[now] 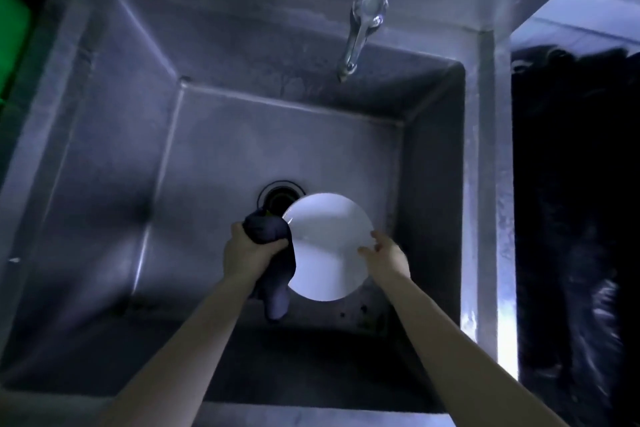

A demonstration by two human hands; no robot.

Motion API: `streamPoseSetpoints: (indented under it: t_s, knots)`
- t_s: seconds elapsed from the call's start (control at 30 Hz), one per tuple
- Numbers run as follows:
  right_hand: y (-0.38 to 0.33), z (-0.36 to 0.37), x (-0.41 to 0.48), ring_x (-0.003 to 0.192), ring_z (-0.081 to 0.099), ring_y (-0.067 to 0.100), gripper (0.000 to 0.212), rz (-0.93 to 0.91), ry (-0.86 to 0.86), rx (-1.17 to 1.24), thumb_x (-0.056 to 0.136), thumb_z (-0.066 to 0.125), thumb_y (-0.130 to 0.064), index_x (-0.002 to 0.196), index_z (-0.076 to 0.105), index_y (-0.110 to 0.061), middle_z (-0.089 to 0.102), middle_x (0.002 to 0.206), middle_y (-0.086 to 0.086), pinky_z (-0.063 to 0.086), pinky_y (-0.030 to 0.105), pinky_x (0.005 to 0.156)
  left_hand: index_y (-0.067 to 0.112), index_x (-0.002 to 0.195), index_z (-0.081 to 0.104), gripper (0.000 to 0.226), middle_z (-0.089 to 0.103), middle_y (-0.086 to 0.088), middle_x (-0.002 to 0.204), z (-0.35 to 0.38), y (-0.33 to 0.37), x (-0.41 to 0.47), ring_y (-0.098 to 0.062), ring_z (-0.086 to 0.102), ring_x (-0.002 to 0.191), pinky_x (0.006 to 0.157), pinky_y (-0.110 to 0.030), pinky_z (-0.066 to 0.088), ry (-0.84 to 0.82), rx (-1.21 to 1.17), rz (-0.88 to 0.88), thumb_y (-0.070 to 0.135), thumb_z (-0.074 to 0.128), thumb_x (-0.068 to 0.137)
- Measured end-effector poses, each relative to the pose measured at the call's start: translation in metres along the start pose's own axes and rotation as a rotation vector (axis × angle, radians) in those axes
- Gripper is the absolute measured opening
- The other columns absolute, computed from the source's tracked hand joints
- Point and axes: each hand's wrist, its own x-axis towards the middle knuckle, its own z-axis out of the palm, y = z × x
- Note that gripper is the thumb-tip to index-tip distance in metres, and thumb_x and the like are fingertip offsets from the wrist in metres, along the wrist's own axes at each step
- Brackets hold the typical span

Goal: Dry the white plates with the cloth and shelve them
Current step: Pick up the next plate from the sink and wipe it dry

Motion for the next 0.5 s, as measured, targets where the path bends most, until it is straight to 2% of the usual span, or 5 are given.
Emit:
streamPoseSetpoints:
  t_s: [0.07,0.17,0.27,0.37,0.5]
  knots:
    - [0.007,0.010,0.008,0.092,0.052,0.026,0.048,0.036,0.044,0.048,0.092,0.061,-0.019,0.138,0.050,-0.017,0.053,0.130,0.014,0.039,0.029,0.076,0.017,0.123,0.046,0.066,0.063,-0.006,0.111,0.011,-0.004,0.014,-0.028,0.061,0.100,0.084,-0.040,0.052,0.020,0.015,0.000,0.033,0.082,0.070]
    - [0.013,0.020,0.013,0.091,0.044,0.024,0.044,0.088,0.117,0.080,0.090,0.060,-0.015,0.134,0.053,-0.015,0.044,0.131,0.016,0.035,0.027,0.077,0.021,0.120,0.040,0.057,0.060,-0.005,0.109,0.019,-0.009,0.025,-0.027,0.059,0.098,0.082,-0.039,0.050,0.034,0.012,-0.029,0.033,0.075,0.077]
    - [0.014,0.025,0.012,0.098,0.050,0.031,0.042,0.068,0.168,0.060,0.092,0.057,-0.012,0.133,0.055,-0.013,0.046,0.129,0.017,0.036,0.028,0.078,0.025,0.118,0.036,0.057,0.057,-0.001,0.106,0.019,-0.014,0.026,-0.026,0.055,0.092,0.078,-0.037,0.046,0.021,0.079,-0.026,0.038,0.073,0.077]
    - [0.014,0.024,0.008,0.092,0.048,0.027,0.042,0.061,0.170,0.037,0.092,0.058,-0.013,0.134,0.056,-0.013,0.051,0.126,0.017,0.036,0.027,0.078,0.031,0.109,0.031,0.054,0.056,0.001,0.099,0.017,-0.015,0.026,-0.025,0.054,0.086,0.074,-0.035,0.044,-0.005,0.173,-0.029,0.042,0.072,0.076]
    - [0.012,0.020,0.007,0.088,0.051,0.022,0.035,0.045,0.223,0.155,0.085,0.069,-0.015,0.118,0.056,-0.015,0.058,0.117,0.009,0.037,0.027,0.074,0.030,0.110,0.035,0.051,0.060,-0.001,0.101,0.012,-0.012,0.029,-0.027,0.058,0.090,0.077,-0.038,0.048,-0.065,0.143,-0.084,0.040,0.071,0.074]
